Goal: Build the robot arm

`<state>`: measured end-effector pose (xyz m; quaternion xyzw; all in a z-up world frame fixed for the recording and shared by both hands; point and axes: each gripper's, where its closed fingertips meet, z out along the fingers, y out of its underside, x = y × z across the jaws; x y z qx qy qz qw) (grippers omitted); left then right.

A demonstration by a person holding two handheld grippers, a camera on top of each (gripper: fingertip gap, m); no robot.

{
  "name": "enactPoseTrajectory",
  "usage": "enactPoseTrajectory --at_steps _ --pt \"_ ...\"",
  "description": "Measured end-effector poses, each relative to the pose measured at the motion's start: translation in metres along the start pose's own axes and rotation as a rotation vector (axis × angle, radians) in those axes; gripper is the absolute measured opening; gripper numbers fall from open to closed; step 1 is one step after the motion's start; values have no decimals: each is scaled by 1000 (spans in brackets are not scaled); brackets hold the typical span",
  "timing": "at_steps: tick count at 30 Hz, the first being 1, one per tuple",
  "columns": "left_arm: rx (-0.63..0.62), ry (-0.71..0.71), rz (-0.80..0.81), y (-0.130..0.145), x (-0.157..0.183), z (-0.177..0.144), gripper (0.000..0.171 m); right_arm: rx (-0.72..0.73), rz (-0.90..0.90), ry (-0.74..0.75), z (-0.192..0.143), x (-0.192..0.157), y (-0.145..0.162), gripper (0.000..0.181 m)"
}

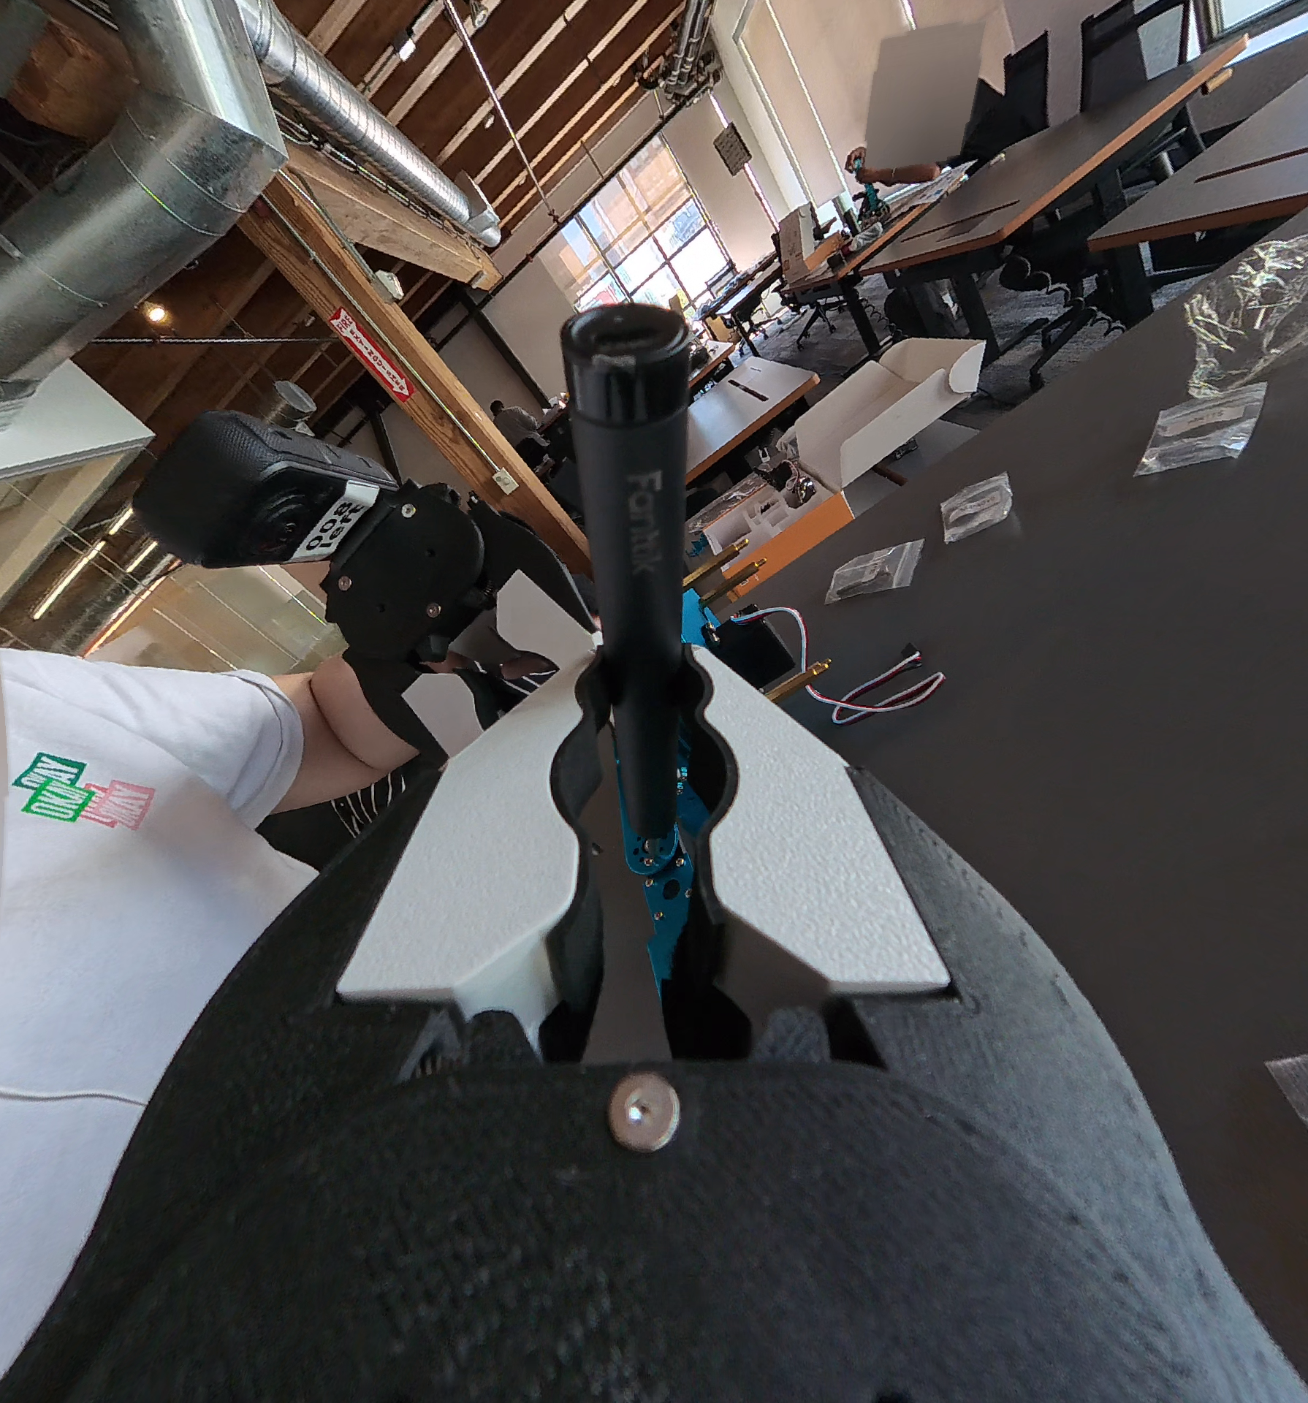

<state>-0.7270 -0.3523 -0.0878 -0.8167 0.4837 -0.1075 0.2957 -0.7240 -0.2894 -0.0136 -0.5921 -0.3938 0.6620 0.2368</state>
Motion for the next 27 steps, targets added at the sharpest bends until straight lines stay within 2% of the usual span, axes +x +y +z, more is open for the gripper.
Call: enactPoseTrajectory --at_steps 5,11,19,27 --pt "19 -26 -120 -2 -9 4 30 3 2 -4 0 0 0 17" --pt "0 -24 -168 -2 -9 13 38 7 -3 -5 0 -1 -1 17" --pt "-76 -116 -112 1 -11 17 35 2 -16 -8 1 -3 0 17" --pt "-61 -76 -152 3 -9 17 35 33 -36 -7 -5 -5 -8 17"
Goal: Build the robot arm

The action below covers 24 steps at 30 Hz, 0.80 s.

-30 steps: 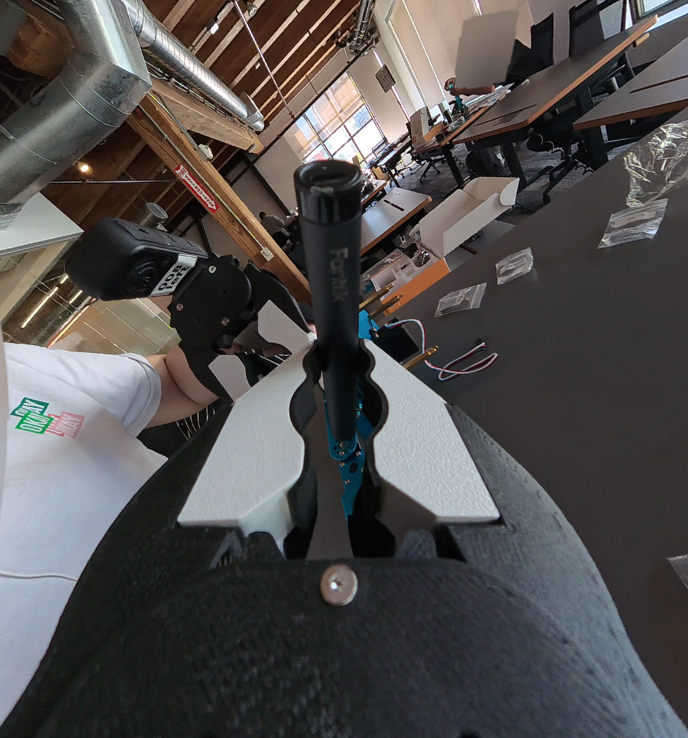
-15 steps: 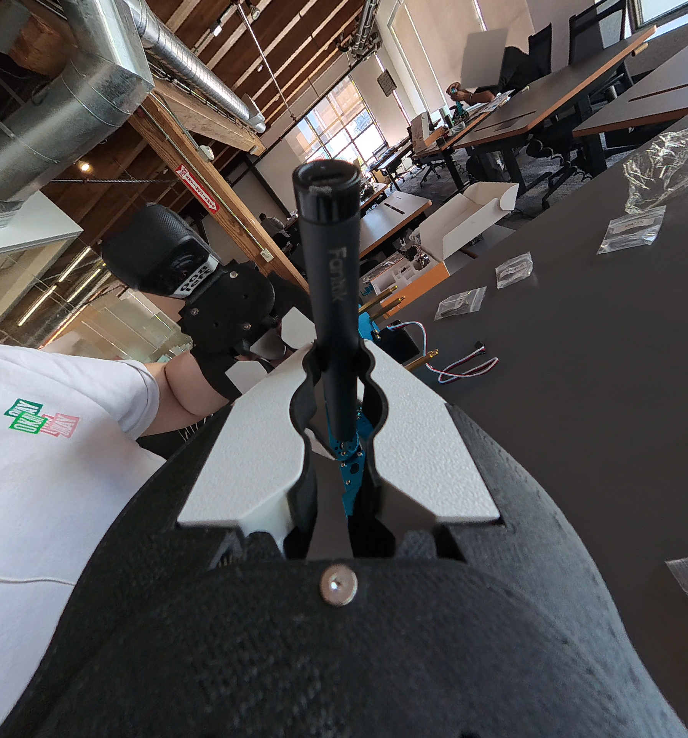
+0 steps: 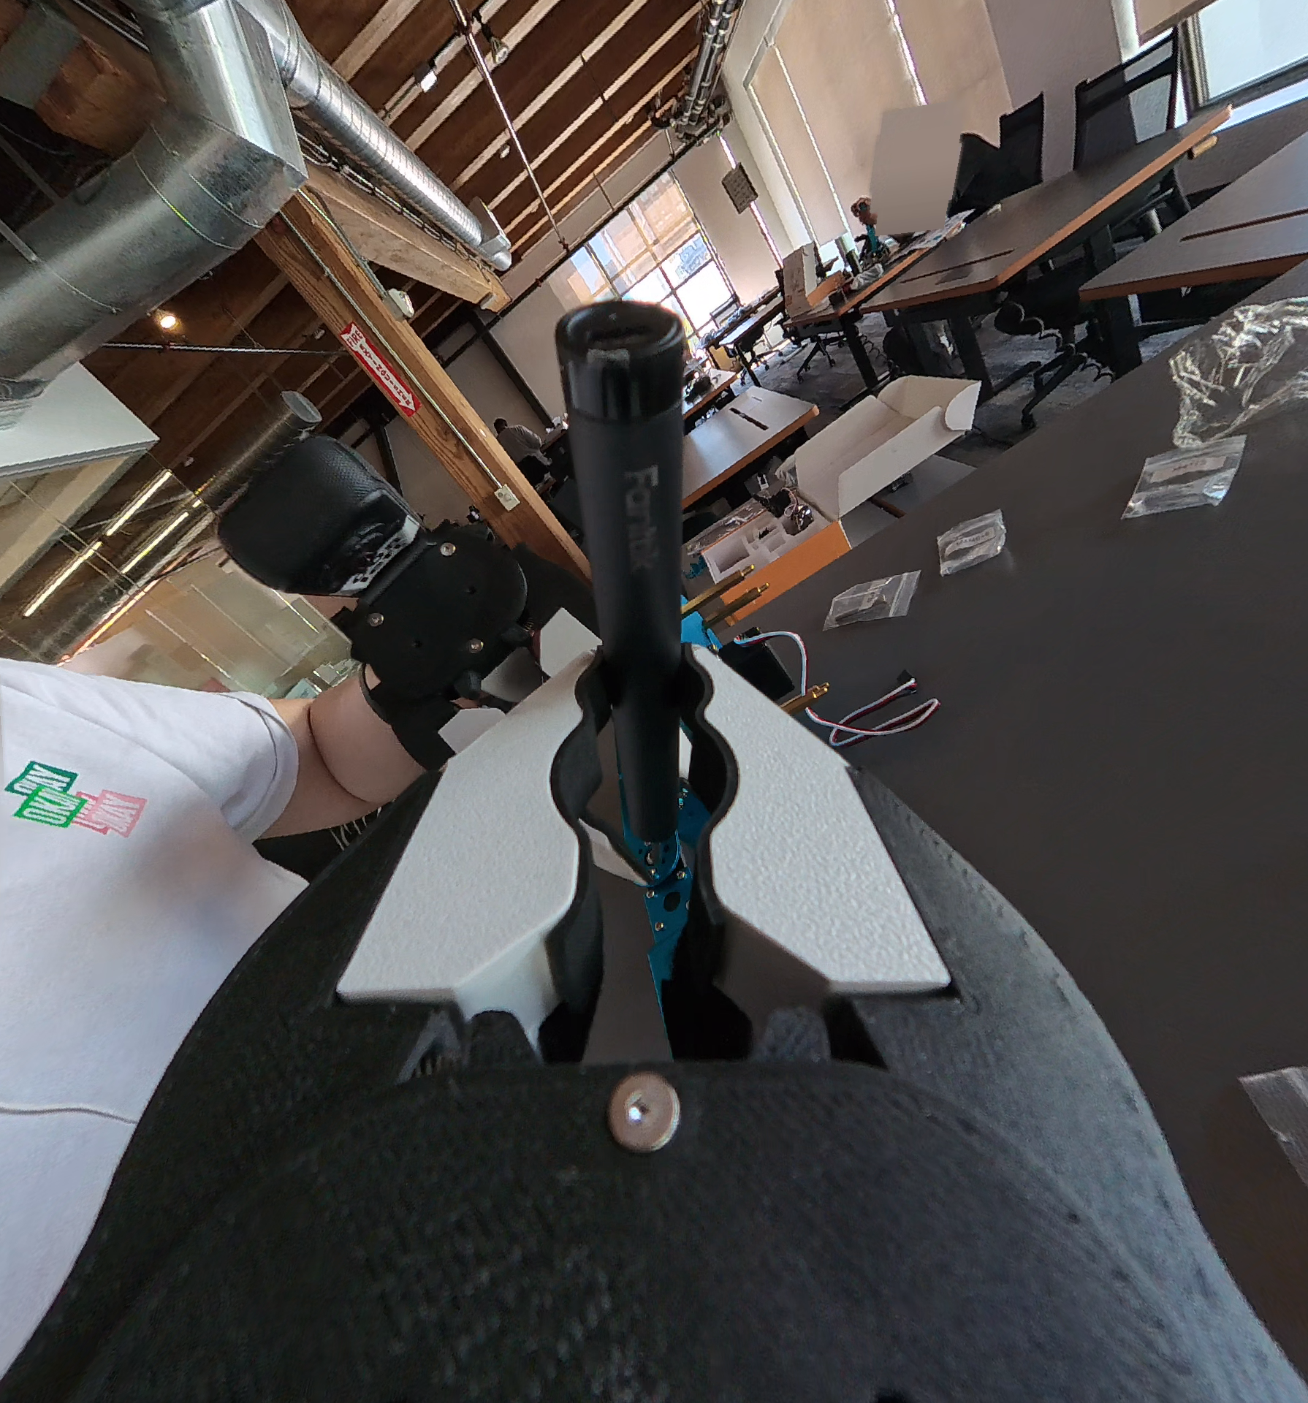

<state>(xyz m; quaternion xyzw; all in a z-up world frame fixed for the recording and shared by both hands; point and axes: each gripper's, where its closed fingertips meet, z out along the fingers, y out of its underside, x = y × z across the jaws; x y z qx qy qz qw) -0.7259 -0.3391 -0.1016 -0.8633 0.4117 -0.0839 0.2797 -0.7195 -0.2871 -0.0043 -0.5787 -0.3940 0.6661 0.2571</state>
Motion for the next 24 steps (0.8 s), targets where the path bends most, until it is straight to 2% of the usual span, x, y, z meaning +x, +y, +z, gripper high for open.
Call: enactPoseTrajectory --at_steps 5,19,24 --pt "1 -7 -1 0 -1 -1 37 30 -25 10 -7 -1 -8 17" --pt "33 -1 -33 -1 -6 -13 35 26 -27 3 -11 -3 -6 17" --pt "36 -24 -45 0 -10 -20 35 -3 -26 -32 -14 -17 1 17"
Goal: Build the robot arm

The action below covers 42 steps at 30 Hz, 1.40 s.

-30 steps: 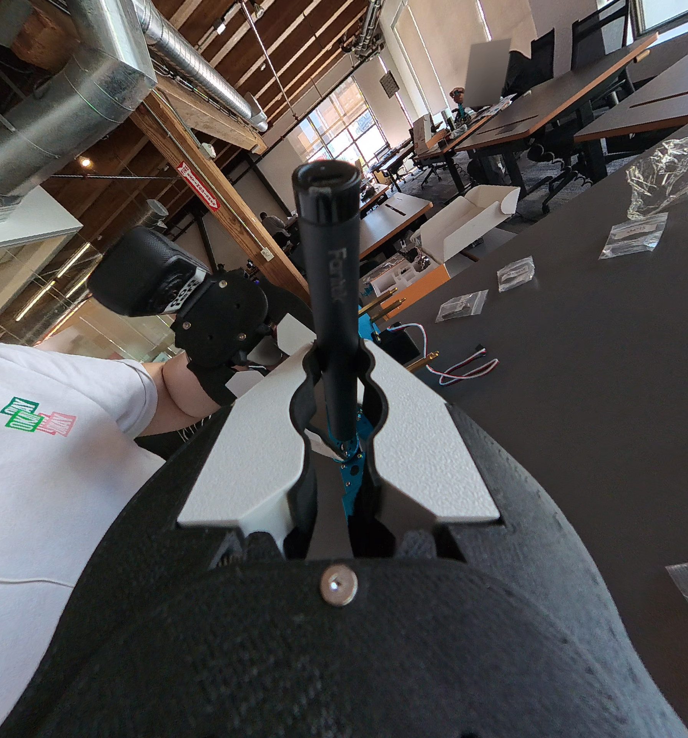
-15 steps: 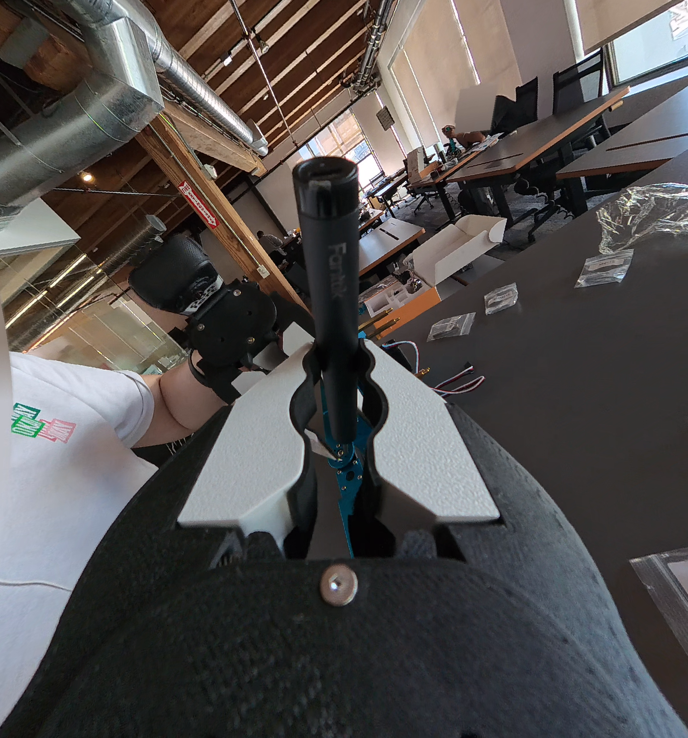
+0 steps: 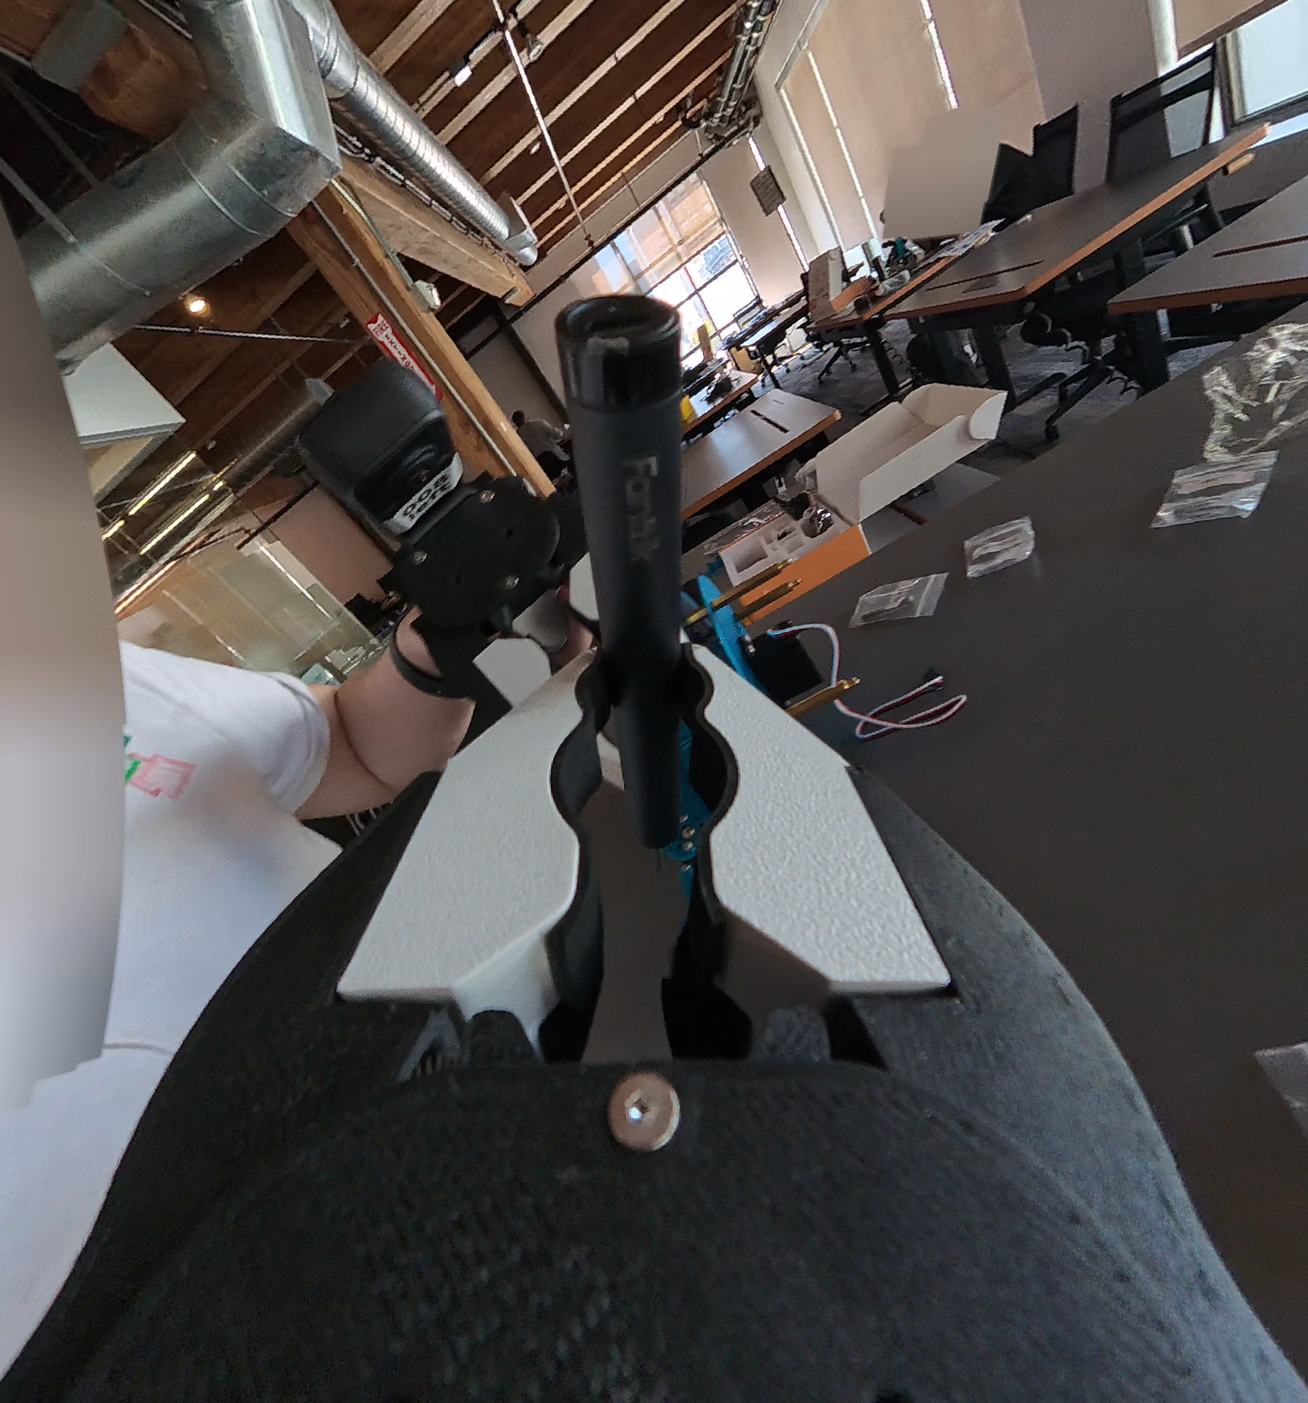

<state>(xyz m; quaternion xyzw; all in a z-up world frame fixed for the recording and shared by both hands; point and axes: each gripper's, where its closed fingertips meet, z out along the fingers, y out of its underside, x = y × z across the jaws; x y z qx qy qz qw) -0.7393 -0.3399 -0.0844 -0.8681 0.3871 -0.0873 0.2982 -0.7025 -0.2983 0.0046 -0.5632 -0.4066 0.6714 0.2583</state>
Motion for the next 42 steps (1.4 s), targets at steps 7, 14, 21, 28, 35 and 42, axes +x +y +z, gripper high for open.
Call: enactPoseTrajectory --at_steps 7,14,21,28,35,42 --pt "97 2 -35 1 -2 -32 40 -210 -224 41 -20 -42 42 17" --pt "198 -39 -44 -1 -15 -63 41 -930 -357 230 -26 -58 111 17" --pt "299 -28 -41 6 -7 -77 40 -1371 -537 366 -20 -38 194 18" --pt "324 -36 -47 26 1 -77 38 -1415 -622 458 -17 -22 220 19" --pt "351 -10 -58 32 11 -69 39 -1080 -457 321 -2 -38 191 44" --pt "292 -37 9 21 8 -60 40 -572 -755 277 13 1 87 54"
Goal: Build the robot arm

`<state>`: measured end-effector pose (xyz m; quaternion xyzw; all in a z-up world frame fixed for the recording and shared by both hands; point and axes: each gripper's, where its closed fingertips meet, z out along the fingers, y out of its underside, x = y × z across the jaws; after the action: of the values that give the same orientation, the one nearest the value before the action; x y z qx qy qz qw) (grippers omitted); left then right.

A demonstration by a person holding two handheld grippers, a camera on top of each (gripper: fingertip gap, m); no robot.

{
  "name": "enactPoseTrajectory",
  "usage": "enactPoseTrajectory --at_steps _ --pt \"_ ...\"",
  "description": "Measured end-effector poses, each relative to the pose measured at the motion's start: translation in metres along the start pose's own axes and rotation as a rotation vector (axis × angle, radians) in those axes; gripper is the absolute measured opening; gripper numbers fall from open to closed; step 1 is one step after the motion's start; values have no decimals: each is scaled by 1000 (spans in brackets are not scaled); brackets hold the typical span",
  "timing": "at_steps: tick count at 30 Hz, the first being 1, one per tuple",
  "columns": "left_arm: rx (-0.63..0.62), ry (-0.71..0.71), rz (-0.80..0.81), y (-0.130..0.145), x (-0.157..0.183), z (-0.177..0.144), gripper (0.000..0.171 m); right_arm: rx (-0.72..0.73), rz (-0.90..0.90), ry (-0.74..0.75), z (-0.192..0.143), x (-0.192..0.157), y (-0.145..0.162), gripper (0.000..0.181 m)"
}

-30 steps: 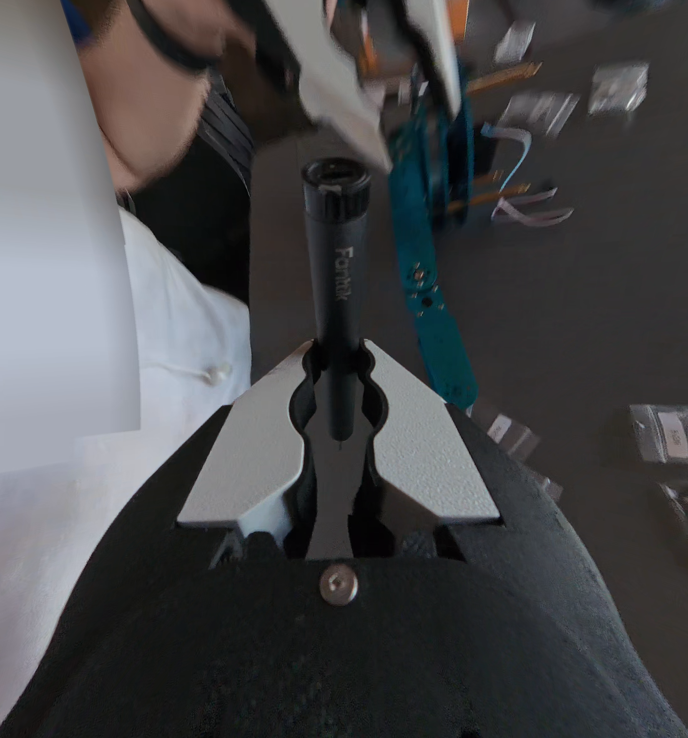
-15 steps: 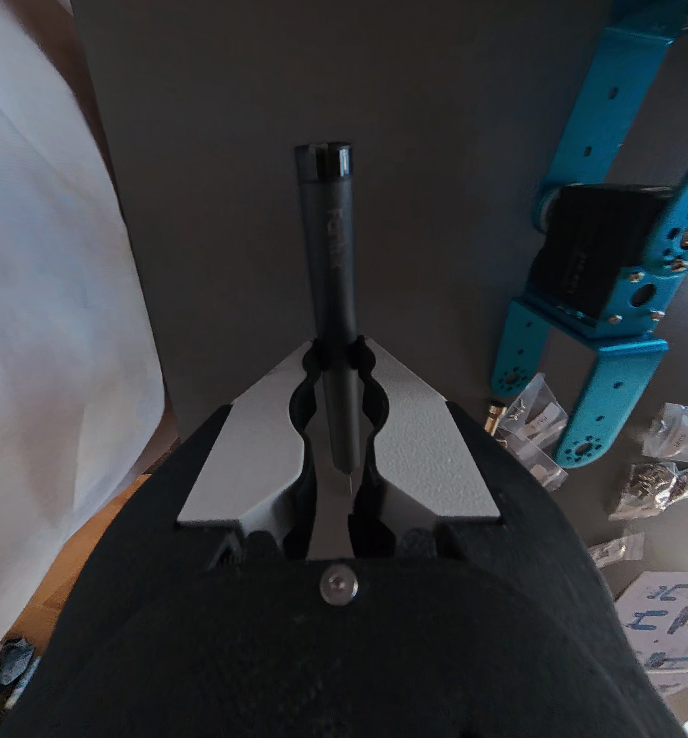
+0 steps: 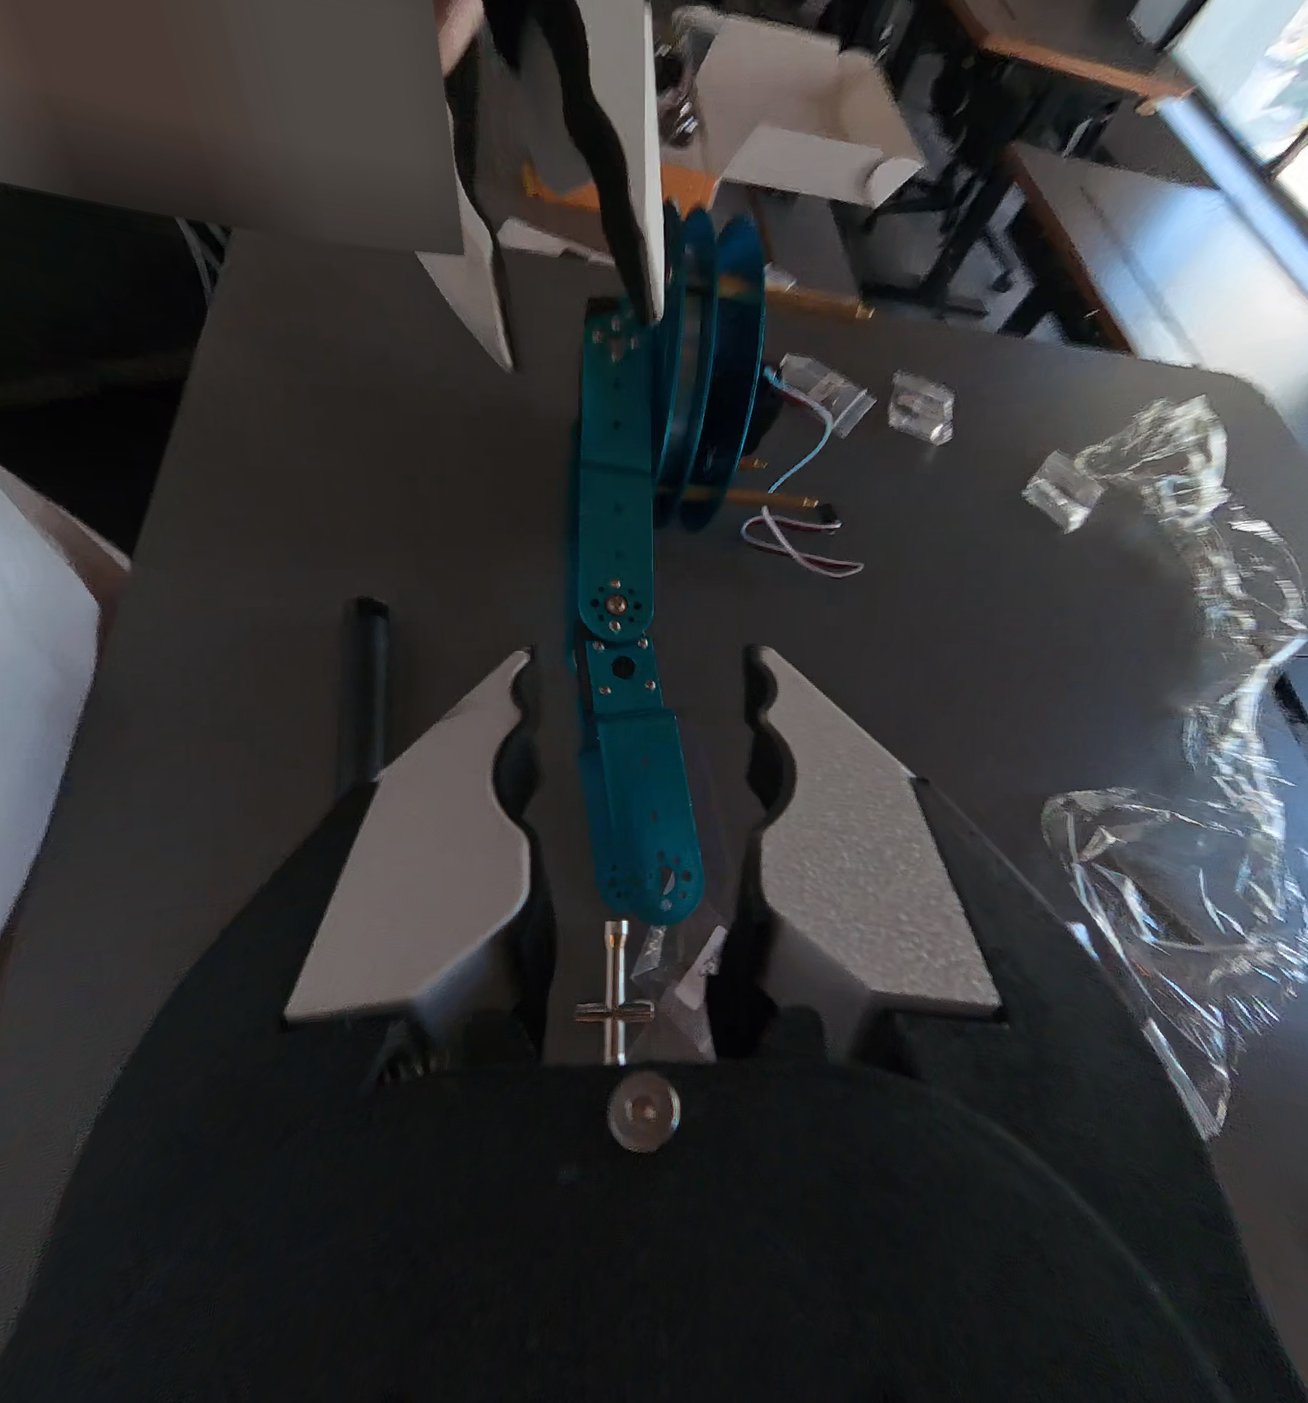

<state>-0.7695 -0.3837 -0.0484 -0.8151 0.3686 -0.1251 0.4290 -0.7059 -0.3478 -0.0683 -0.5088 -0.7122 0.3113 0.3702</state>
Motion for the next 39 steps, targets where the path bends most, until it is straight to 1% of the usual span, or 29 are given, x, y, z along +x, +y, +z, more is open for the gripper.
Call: enactPoseTrajectory --at_steps 2,4,6,7,8,10,11,12,14,16,17,18,23,28,33,37,39 --pt "-20 -3 9 -2 0 4 40 -43 -15 -97 14 -2 11 73" --pt "-34 -4 7 -4 0 7 41 -69 -34 -141 26 -7 20 89" --pt "-38 -1 -1 -5 1 8 41 -58 -54 -159 35 -11 23 89" --pt "-42 -2 -7 -5 1 9 41 -65 -78 -158 39 -11 26 88" --pt "-48 -5 -12 -4 1 10 41 -85 -94 -161 42 -10 31 83" --pt "-60 -11 -23 -3 0 12 41 -111 -88 -202 45 -13 36 63" --pt "-68 -16 -27 -2 -1 12 41 -111 -84 -233 45 -16 35 51" --pt "-73 -23 -28 -1 -2 12 41 -102 -82 -241 45 -15 34 44" --pt "-77 -31 -33 -1 -3 12 40 -91 -68 -241 45 -12 33 41" --pt "-76 -33 -42 -1 -4 13 40 -126 -19 -270 46 -13 37 38" --pt "-76 -33 -46 -1 -4 14 40 -140 2 -282 46 -13 39 32" --pt "-75 -35 -48 0 -5 15 40 -144 19 -299 47 -15 39 29" --pt "-79 -18 -58 2 -4 22 40 -141 17 -293 47 -15 39 29" --pt "-78 -9 -49 0 -4 24 40 -107 -57 -260 48 -14 38 29" --pt "-79 -9 -50 0 -6 24 40 -104 -33 -237 49 -13 38 29" --pt "-84 -4 -50 1 -6 25 39 -97 27 -245 49 -14 38 28" --pt "-86 -5 -49 1 -6 26 39 -108 18 -234 49 -13 38 28"
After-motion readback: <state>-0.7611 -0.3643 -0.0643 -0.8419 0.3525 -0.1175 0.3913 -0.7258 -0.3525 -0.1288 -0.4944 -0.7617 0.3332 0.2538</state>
